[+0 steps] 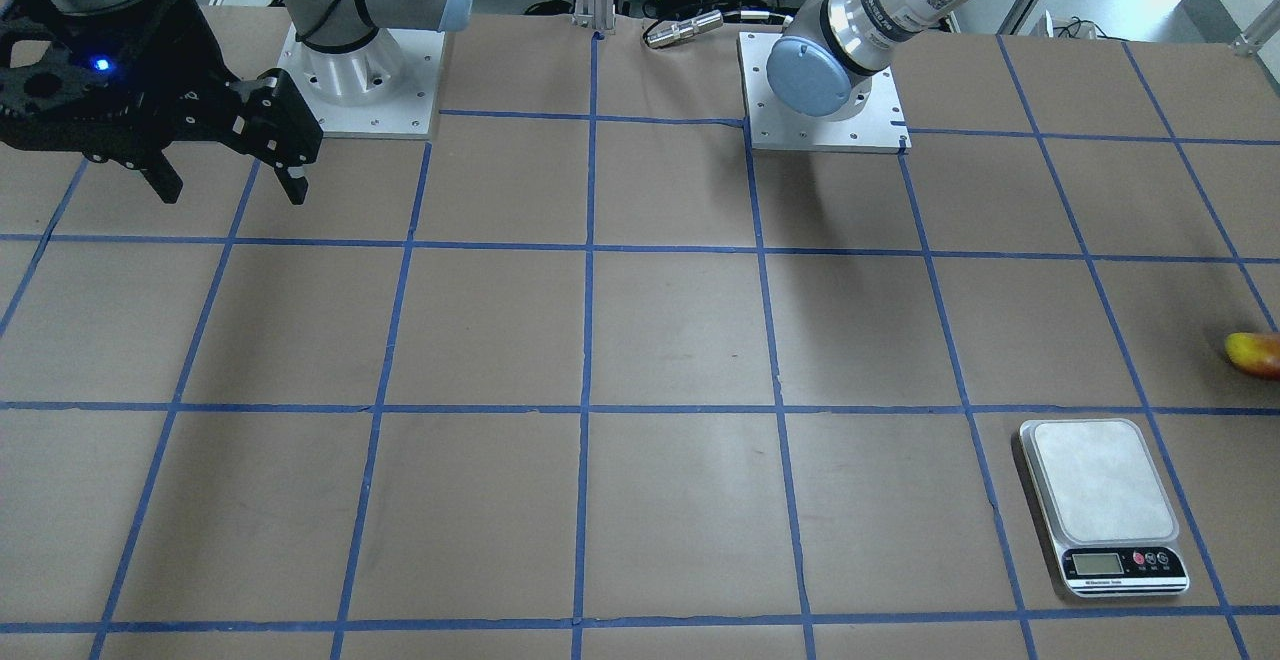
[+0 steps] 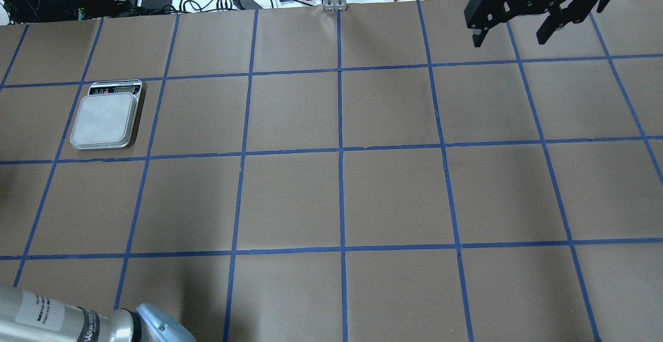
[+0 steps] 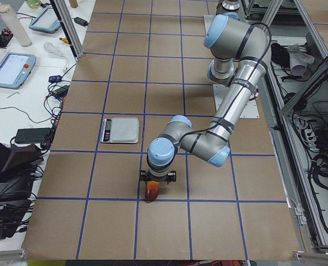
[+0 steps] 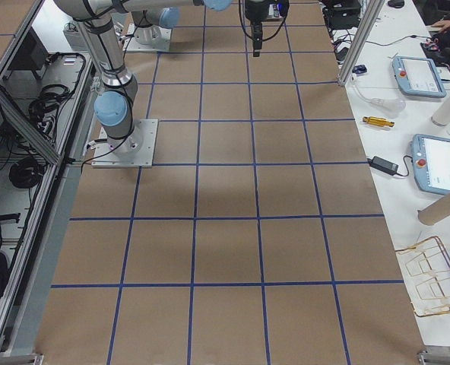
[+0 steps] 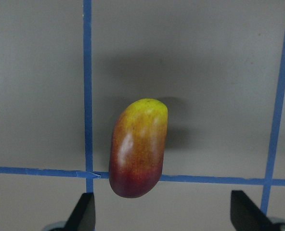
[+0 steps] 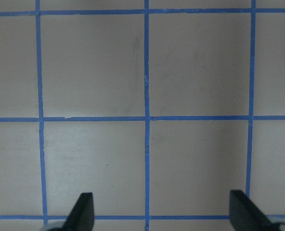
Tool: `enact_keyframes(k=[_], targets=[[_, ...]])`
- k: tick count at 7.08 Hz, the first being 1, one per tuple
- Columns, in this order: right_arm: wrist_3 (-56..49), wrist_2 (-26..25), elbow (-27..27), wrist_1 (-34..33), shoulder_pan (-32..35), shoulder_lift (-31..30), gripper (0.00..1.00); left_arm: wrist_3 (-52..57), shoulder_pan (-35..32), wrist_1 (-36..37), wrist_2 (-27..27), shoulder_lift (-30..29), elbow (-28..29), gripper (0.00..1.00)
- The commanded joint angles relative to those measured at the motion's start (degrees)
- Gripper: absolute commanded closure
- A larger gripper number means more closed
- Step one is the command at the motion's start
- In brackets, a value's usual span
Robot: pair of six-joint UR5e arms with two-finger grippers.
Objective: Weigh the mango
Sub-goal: 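Close the left gripper around the mango and grasp it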
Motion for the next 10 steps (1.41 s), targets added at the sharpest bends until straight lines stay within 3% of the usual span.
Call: enact_keyframes(k=[1, 10], targets=[[0.0, 0.0, 0.0, 0.0, 0.0, 0.0, 0.0, 2.0, 0.6, 0.1, -2.1, -3.5, 1.0, 0.0], [0.0, 0.1, 0.0, 0.0, 0.0, 0.0, 0.0, 3.4, 0.6, 4.6, -5.0, -11.5, 1.2, 0.0]])
